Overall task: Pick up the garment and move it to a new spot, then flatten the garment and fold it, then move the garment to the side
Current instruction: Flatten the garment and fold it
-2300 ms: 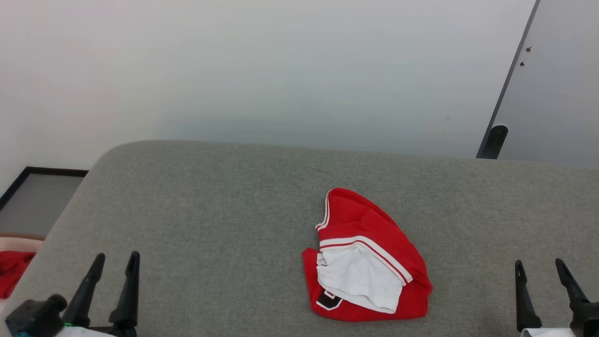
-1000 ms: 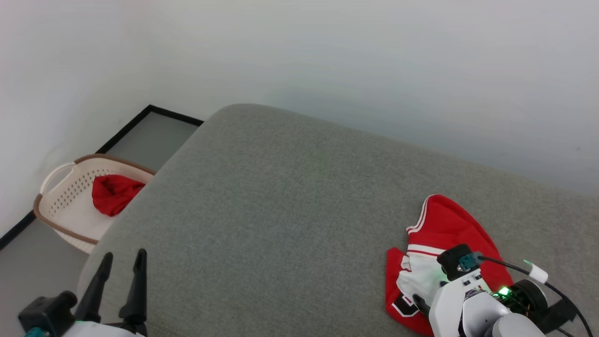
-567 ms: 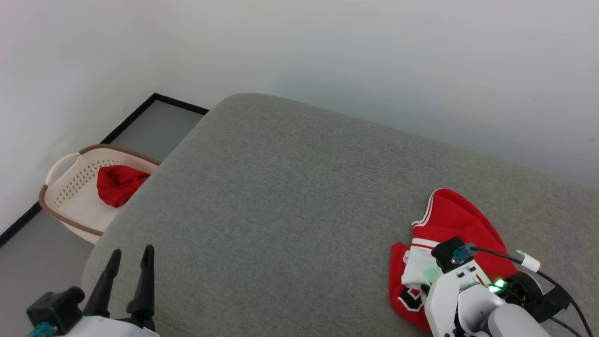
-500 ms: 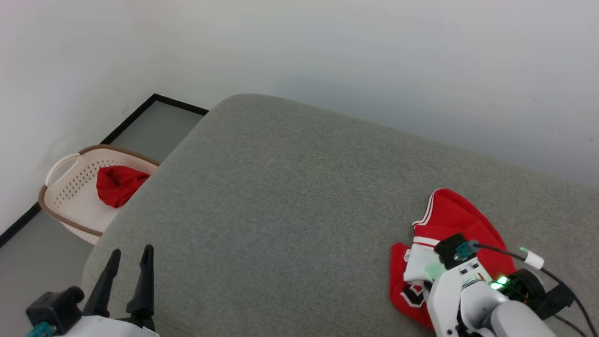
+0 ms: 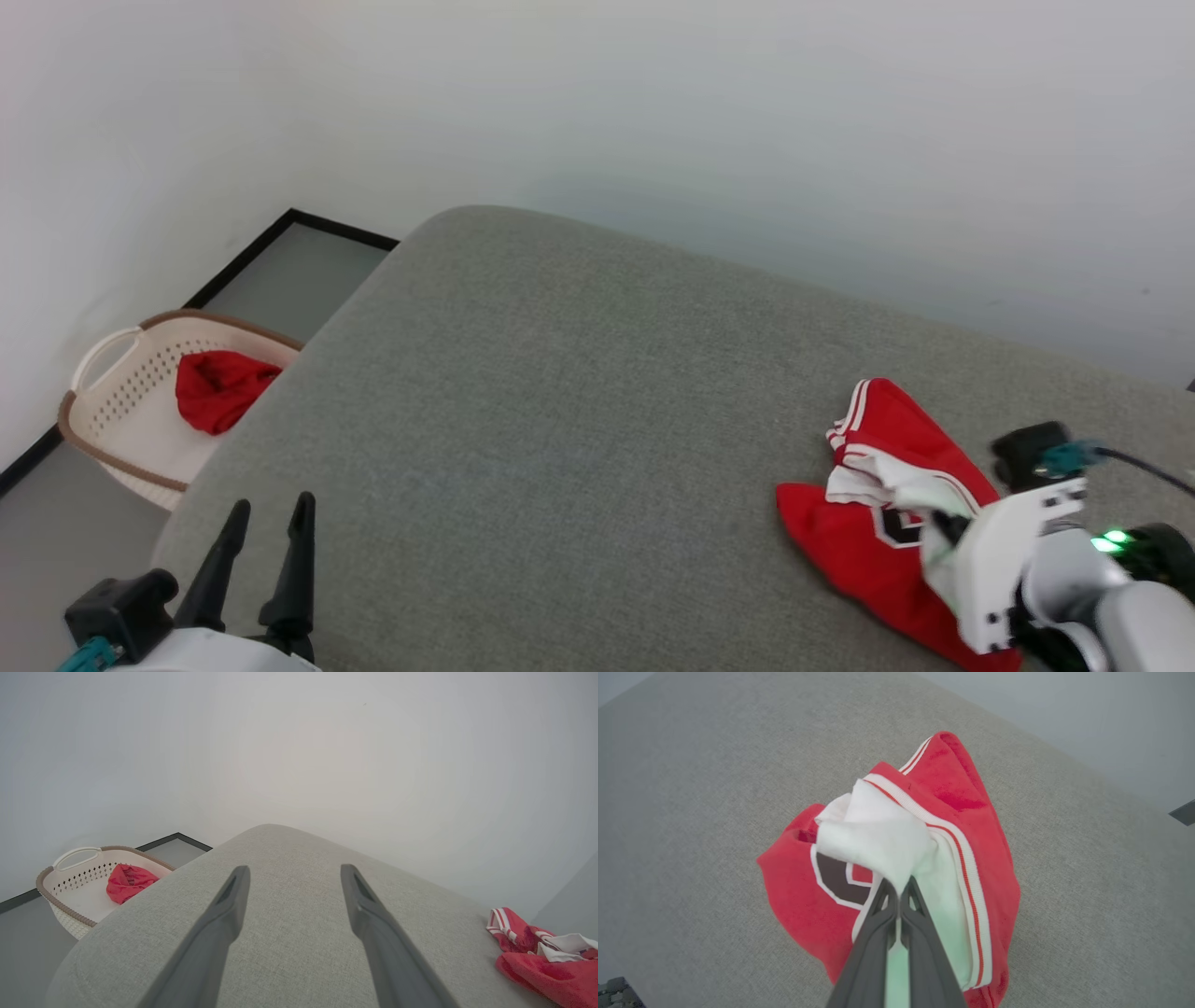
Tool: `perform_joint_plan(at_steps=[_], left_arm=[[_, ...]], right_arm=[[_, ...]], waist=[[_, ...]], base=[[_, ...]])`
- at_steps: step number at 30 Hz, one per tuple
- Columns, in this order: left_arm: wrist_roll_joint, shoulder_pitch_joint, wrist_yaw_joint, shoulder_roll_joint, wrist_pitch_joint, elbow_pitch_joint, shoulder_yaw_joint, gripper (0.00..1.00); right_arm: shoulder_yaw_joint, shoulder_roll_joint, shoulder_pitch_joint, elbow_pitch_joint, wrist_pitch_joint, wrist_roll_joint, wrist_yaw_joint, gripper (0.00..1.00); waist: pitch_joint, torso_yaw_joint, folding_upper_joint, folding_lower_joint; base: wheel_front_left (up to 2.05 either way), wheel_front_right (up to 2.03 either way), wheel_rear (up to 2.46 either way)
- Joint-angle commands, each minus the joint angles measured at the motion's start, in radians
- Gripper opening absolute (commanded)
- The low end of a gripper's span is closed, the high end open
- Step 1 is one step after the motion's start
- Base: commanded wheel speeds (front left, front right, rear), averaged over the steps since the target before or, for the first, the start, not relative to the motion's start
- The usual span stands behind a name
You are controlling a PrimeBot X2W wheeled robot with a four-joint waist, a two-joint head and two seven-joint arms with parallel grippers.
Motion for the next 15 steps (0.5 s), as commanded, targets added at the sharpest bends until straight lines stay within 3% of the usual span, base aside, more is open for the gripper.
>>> perform_joint_plan(at_steps=[1, 8, 15], left_arm=[[-0.006, -0.007, -0.002, 0.006, 0.0, 0.003, -0.008, 1.0], [-0.015, -0.021, -0.003, 0.013, 0.003, 0.015, -0.027, 1.0], [-0.024, -0.027, -0.003, 0.007, 0.002, 0.018, -0.039, 1.0]], right_arm=[[-0.042, -0.011, 0.024, -0.023, 0.009, 0.008, -0.001, 0.0], [-0.23, -0.023, 0.086, -0.074, 0.028, -0.008, -0.001, 0.0], [-0.408, -0.021, 0.132, -0.032, 0.022, -0.066, -0.001, 0.0]], waist=[[-0.008, -0.009, 0.0, 0.0], [-0.012, -0.041, 0.0, 0.0], [0.007, -0.079, 0.0, 0.0]], base=[[0.0, 0.0, 0.0], [0.0, 0.0, 0.0], [0.0, 0.0, 0.0]])
